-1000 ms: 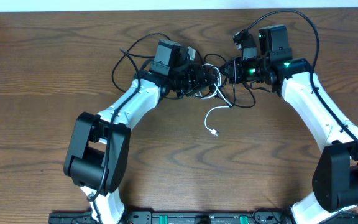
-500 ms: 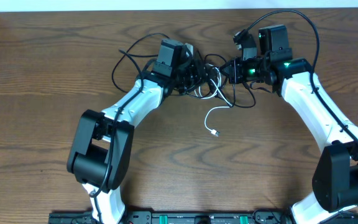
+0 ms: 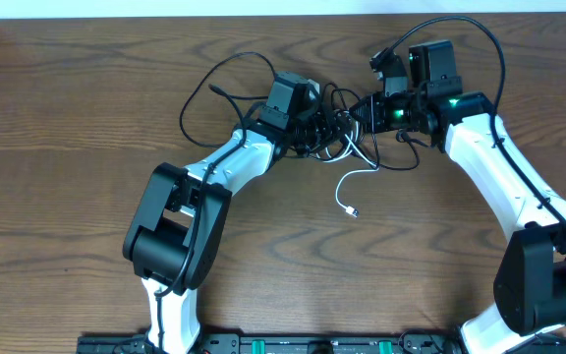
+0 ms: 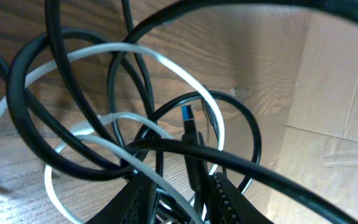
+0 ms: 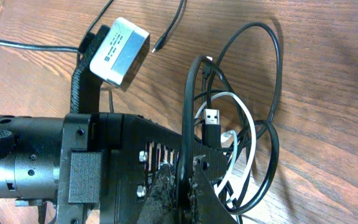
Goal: Untangle cables
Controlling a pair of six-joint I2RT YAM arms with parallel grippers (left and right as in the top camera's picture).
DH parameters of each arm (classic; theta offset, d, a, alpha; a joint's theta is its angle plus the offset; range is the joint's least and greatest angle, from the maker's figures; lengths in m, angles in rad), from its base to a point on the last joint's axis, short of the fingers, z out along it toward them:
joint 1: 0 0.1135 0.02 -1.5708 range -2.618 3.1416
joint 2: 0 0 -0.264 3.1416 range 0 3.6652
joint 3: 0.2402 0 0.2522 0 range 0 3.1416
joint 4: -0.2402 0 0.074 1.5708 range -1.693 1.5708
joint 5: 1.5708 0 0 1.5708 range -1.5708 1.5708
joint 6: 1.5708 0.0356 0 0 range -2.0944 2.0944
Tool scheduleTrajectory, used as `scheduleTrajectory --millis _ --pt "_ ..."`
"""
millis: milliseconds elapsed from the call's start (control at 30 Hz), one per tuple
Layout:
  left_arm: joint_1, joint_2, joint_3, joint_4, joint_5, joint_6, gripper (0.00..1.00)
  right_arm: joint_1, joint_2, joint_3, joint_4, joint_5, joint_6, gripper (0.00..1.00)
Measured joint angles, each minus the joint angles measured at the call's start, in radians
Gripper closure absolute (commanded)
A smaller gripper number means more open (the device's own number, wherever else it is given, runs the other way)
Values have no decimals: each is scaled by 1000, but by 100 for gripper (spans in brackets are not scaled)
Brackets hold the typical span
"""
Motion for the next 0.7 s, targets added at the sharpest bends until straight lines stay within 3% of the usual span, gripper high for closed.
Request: scheduleTrajectory --millis 33,100,533,700 --pt "0 0 0 5 0 0 74 0 0 0 -1 0 0 99" --pt "0 0 0 6 0 -8 92 0 0 0 -2 0 0 99" --pt "61 -51 -2 -41 5 118 93 -8 1 0 -51 89 39 99" --pt "153 -257 -6 -80 5 161 93 -14 11 0 -51 91 48 99"
